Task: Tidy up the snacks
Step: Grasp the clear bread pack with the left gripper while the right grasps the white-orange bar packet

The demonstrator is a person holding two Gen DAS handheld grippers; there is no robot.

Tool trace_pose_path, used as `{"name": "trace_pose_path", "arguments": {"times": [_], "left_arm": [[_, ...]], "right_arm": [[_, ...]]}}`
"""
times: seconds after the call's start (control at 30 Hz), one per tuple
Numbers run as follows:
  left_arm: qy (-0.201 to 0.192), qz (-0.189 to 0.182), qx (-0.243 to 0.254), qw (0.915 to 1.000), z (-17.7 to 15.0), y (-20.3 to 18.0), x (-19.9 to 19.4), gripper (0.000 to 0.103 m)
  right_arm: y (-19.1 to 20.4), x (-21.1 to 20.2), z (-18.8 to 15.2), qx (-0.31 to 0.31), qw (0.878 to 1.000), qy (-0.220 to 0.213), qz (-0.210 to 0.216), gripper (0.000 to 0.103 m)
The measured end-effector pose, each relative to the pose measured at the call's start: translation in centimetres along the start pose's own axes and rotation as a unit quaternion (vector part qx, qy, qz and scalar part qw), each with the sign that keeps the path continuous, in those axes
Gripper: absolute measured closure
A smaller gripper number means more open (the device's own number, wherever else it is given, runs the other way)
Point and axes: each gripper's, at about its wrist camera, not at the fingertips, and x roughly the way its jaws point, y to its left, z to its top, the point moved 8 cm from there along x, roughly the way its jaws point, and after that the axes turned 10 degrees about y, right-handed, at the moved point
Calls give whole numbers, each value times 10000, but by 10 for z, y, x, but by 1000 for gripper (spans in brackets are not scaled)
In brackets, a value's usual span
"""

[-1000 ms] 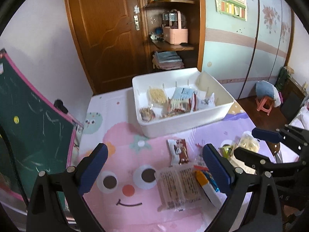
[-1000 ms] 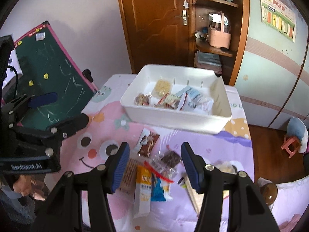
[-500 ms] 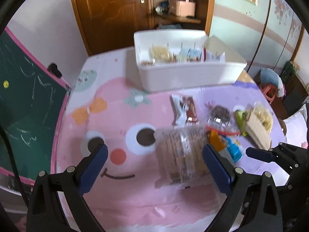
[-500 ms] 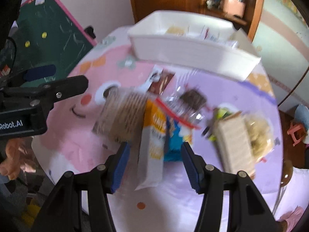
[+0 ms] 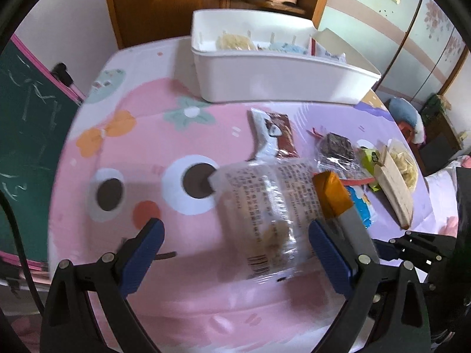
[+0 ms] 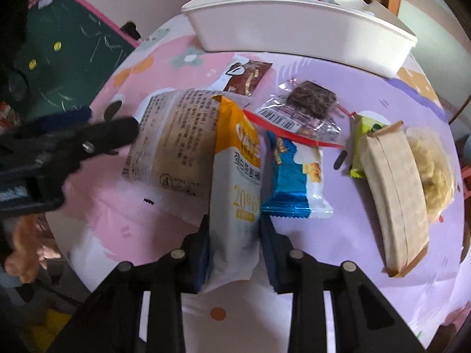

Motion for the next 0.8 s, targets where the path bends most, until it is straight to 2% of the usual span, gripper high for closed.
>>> {"name": "trace_pose_path", "arguments": {"times": [0.13, 0.27, 0.47, 0.6, 0.67, 0.73, 0.8], "left_arm": [[221, -225, -72, 9995, 4, -11, 16, 5], [385, -264, -215, 9987, 11, -19, 31, 5], [553, 55, -300, 9980, 18, -32, 49, 5], [695, 522, -244, 9959, 14, -34, 65, 5], [747, 496, -255, 9956, 11, -34, 69, 5], [748, 490, -286, 9956, 9, -33, 71, 8], [675, 499, -228, 9962, 8, -33, 67, 20]], "right_arm": [[-13, 0, -2, 361, 9988, -4, 317, 85], [-17, 2, -3, 520, 9974, -25, 503, 85], [-16, 2, -1, 485, 9973, -75, 540, 85], [-18, 1, -3, 451, 9974, -103, 547, 84], [-19, 0, -4, 434, 9975, -119, 542, 84], [-19, -1, -4, 413, 9976, -129, 534, 84], [-19, -1, -4, 394, 9978, -136, 518, 85]]}}
